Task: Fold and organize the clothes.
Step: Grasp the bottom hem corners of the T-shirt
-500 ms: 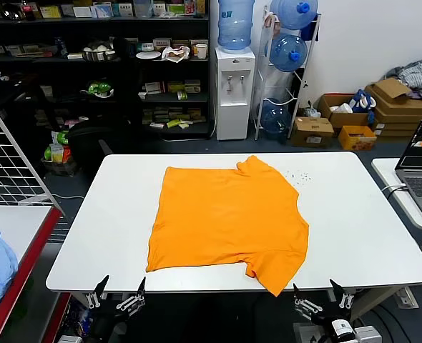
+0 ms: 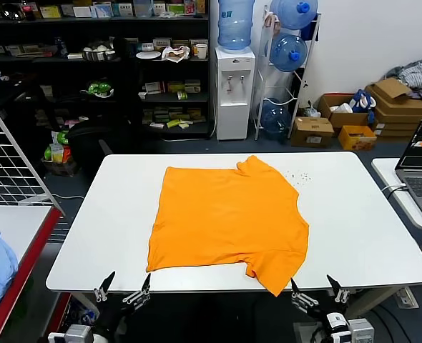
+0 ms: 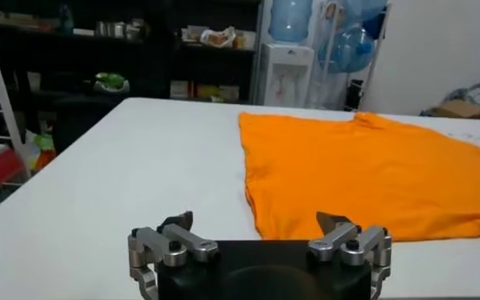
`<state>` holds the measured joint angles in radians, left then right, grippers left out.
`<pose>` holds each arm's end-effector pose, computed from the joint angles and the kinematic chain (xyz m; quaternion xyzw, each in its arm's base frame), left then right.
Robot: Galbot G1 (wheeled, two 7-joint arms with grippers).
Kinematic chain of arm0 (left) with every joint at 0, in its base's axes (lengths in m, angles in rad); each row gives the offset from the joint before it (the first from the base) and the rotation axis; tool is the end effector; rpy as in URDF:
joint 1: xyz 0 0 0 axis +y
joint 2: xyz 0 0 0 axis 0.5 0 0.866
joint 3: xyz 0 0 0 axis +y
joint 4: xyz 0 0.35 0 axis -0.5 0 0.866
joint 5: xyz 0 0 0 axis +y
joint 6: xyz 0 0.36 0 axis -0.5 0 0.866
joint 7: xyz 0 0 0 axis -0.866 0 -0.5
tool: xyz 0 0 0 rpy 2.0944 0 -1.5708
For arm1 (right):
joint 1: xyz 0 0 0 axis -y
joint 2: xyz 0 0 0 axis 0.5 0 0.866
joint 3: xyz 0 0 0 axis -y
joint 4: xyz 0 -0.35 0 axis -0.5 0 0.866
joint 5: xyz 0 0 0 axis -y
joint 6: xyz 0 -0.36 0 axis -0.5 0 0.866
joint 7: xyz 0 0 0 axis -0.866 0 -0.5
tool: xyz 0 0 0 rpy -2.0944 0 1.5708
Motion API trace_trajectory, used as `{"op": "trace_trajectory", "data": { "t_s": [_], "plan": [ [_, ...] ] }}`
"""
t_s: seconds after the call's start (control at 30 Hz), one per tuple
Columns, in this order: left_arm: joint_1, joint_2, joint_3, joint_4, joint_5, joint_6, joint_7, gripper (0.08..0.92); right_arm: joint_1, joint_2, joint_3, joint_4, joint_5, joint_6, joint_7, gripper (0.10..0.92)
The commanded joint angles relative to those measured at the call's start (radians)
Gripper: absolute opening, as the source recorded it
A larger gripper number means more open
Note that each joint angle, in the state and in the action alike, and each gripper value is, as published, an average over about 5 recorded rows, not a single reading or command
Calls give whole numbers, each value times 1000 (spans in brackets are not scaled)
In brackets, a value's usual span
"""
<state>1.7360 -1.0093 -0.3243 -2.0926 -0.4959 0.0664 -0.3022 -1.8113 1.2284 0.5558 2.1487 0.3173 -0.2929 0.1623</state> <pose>0.1235 0.0385 -0.3313 -0.0576 -0.9776 0.0296 0.2004 0.1199 -0.0606 -0.3105 0.0008 -0.9692 0.0180 0.2455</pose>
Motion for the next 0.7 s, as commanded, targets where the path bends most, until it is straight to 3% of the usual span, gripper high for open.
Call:
{"op": "trace_trajectory", "data": {
  "t_s": [0.03,0.33,0.7],
  "plan": [
    [-131,-32,65,137,17,26,7,921,98,10,-20,-83,3,-5,18,921],
    [-223,-56,125,195,19,29,-2,921,136,36,-58,-106,-22,-6,27,921],
    [-231,-40,130,186,5,36,-16,921,140,50,-97,-126,-38,-21,37,919]
  ]
}}
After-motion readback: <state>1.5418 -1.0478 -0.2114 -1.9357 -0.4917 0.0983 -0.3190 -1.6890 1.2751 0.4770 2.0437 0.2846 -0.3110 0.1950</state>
